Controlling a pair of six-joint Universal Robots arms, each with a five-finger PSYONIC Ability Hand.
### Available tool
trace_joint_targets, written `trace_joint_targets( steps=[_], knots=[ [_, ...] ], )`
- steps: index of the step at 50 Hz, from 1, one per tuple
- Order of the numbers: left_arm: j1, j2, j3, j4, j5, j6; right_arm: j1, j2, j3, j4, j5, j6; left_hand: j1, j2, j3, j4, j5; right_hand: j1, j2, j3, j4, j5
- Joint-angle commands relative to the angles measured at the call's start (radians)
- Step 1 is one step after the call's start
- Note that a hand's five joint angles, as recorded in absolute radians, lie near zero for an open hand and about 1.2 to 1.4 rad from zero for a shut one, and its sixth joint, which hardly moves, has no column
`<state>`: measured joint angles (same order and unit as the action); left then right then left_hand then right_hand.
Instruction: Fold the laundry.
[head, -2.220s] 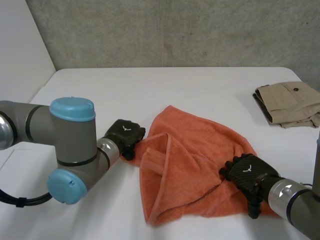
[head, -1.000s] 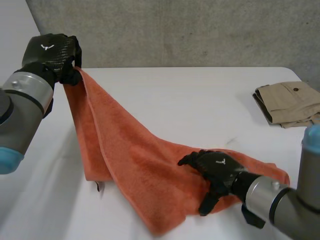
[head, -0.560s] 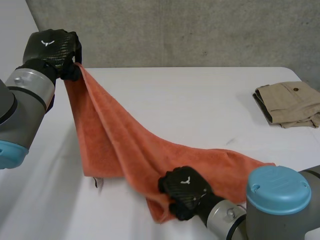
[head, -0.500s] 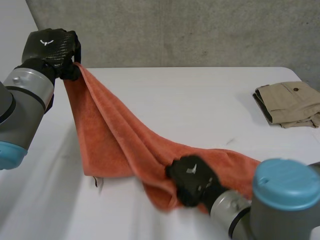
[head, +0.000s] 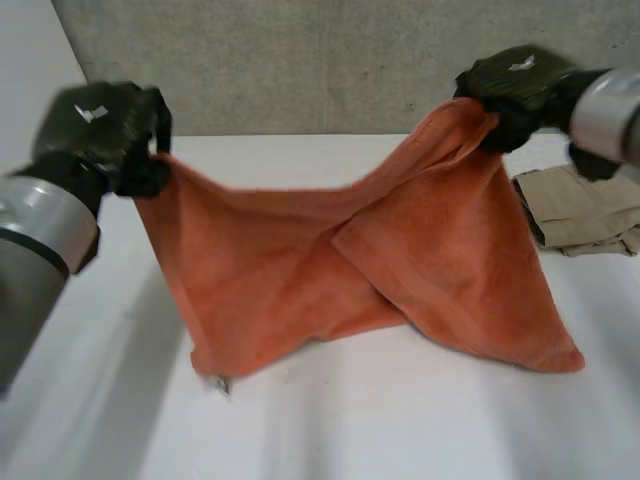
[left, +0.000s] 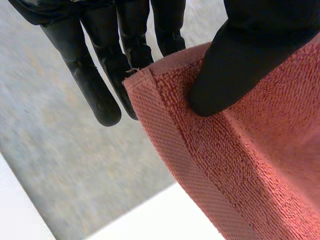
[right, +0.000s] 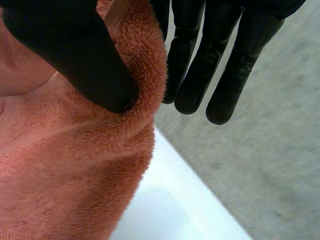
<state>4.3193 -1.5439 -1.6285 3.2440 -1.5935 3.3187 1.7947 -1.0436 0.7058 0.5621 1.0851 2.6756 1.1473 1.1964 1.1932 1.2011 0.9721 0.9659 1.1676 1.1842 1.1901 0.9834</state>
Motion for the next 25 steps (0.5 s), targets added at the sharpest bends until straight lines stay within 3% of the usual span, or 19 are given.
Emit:
trace_joint_targets(
  steps=[1,6,12,21,25],
  knots=[
    [-0.050,-0.165,-0.007,-0.003,-0.003,0.007,0.098,0.260,-0.100,0.096,0.050,-0.147,0.249,0.200,0.203,0.195,0.250,-0.224,-0.426,-0.443,-0.449,-0.416],
    [-0.050,-0.199,0.006,-0.003,-0.005,0.012,0.121,0.277,-0.025,0.114,0.169,-0.195,0.249,0.200,0.203,0.195,0.250,-0.728,-0.929,-0.946,-0.952,-0.920],
    [-0.044,-0.193,0.024,-0.004,-0.005,0.012,0.121,0.180,0.104,-0.013,0.269,-0.060,0.249,0.200,0.203,0.195,0.250,-0.769,-0.971,-0.988,-0.994,-0.961],
    [-0.046,-0.095,0.007,-0.007,-0.006,0.012,0.121,0.007,0.328,-0.214,0.272,0.376,0.249,0.200,0.203,0.195,0.250,-0.749,-0.951,-0.967,-0.973,-0.941],
    [-0.047,-0.050,0.006,-0.007,-0.005,0.010,0.127,0.011,0.366,-0.238,0.280,0.449,0.249,0.200,0.203,0.195,0.250,-0.743,-0.945,-0.961,-0.967,-0.935]
  ],
)
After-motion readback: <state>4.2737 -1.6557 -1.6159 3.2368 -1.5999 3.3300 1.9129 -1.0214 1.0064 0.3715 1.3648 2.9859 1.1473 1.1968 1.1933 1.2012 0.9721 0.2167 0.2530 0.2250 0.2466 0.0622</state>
